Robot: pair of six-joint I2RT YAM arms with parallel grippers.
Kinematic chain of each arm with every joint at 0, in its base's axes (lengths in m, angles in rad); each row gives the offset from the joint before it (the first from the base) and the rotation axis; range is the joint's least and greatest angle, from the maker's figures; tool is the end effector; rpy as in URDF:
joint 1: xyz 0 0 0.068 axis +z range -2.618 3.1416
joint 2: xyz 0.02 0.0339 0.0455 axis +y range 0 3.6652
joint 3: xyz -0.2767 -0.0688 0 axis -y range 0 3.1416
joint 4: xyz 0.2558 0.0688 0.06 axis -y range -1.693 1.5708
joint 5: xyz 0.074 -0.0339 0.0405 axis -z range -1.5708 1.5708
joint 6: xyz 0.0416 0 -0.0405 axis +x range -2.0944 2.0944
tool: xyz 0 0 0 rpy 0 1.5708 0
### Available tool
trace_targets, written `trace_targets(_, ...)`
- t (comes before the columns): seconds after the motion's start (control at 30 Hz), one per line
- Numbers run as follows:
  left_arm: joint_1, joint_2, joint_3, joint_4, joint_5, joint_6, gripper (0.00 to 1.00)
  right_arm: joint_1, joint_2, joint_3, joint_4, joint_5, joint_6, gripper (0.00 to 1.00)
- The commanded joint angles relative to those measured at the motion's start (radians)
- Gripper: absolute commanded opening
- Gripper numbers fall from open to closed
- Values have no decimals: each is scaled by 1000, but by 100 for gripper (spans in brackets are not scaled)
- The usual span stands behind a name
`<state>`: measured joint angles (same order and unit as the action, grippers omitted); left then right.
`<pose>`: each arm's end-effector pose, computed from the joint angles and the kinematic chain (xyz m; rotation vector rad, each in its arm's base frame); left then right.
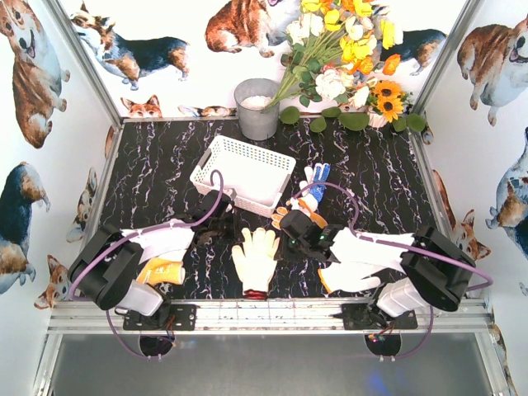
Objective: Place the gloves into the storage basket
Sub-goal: Adjust the glove at the center of the board.
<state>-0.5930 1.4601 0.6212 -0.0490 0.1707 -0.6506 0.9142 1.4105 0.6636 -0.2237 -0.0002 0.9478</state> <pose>0.2262 -0.1610 0.1491 0.0041 2.5918 -0.7164 0.1646 0.2135 0.1615 0.0454 2.7044 0.6716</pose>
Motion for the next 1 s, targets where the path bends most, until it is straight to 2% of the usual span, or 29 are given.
trace_targets(0.0,17,14,-22,-10,-22,0,0,2,33,45,37,-9,-13,9)
trace_targets(0.23,19,-2,-26,-45,-66,-2,0,2,49,57,37,0,-23,12)
trace_targets(0.47,19,-45,-26,-80,-94,14,0,2,18,48,28,-3,-14,31)
trace_targets(0.63,19,-108,-10,-102,-94,47,26,2,-37,32,7,-6,-6,42)
trace_targets(0.73,19,-145,25,-135,-103,77,34,2,-67,21,-2,-19,10,46)
trace_targets(0.83,18,-171,50,-134,-62,108,37,2,-87,1,17,-61,42,49)
trace_targets(0.97,18,-162,43,-45,75,103,35,2,-74,-24,65,-151,97,51)
